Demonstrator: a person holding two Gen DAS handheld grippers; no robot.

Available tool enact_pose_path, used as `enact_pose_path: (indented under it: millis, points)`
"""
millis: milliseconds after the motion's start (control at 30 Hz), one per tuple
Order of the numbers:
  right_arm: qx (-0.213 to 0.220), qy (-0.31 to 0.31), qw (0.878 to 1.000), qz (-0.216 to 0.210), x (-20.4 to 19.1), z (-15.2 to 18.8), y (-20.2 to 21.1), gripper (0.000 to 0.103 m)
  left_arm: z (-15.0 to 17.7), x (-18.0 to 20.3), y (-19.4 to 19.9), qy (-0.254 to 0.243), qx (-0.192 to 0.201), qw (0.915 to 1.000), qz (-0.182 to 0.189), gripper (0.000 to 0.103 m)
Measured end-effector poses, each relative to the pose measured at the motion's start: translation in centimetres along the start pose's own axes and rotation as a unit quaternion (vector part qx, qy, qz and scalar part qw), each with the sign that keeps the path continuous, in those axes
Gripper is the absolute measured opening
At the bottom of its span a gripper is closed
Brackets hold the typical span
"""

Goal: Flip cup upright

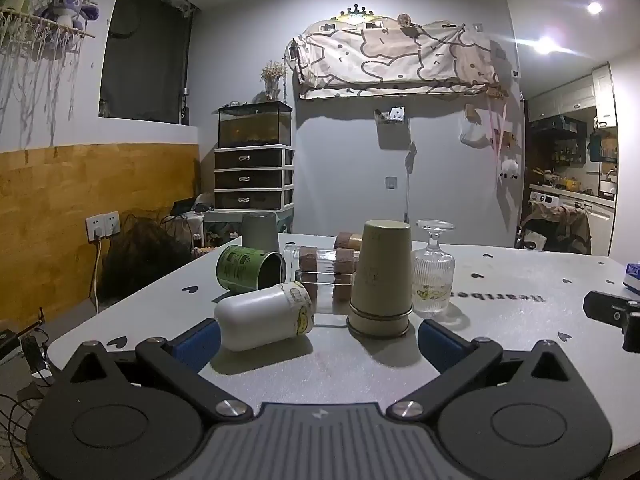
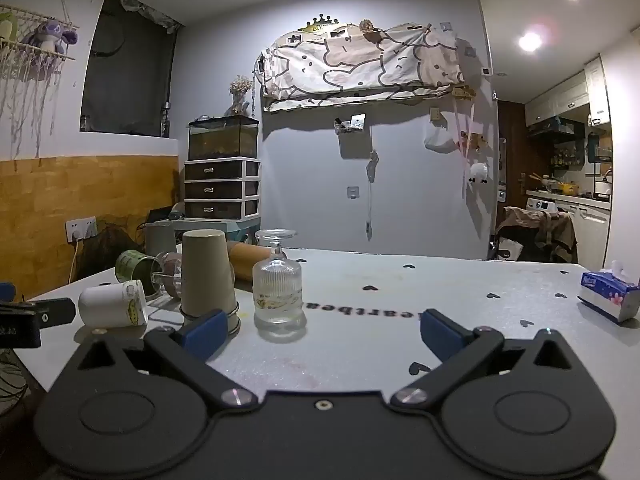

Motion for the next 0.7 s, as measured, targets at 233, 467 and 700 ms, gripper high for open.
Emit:
enact_pose_path:
  millis: [233,467,700]
  points:
    - [0.0,0.0,1.0,0.001,0.02,0.0,0.04,0.103,0.02,0.09,0.05,0.004,-0.001,1.0,-0.002,0.103]
    - [-0.001,0.002,1.0,-0.001,-0.03,-0.02,0.07,0.103,0.04,-0.1,-0.05,0.004,-0.004,1.0,-0.001,0.103]
    - [0.0,0.001,1.0,0.0,0.1,-0.01,0.09,0.103,0.38,-0.17,-0.25,0.004,-0.005,1.0,-0.003,0.103]
Point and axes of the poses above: each gripper's, at about its wrist camera, not at the fingertips, and y roughly against the way its jaws point, x to its right, z to its underside, the point moved 10 cm from there along -y, roughly the way its jaws point, and after that the axes turned 5 degrees about -z, right-handed, at the moved point
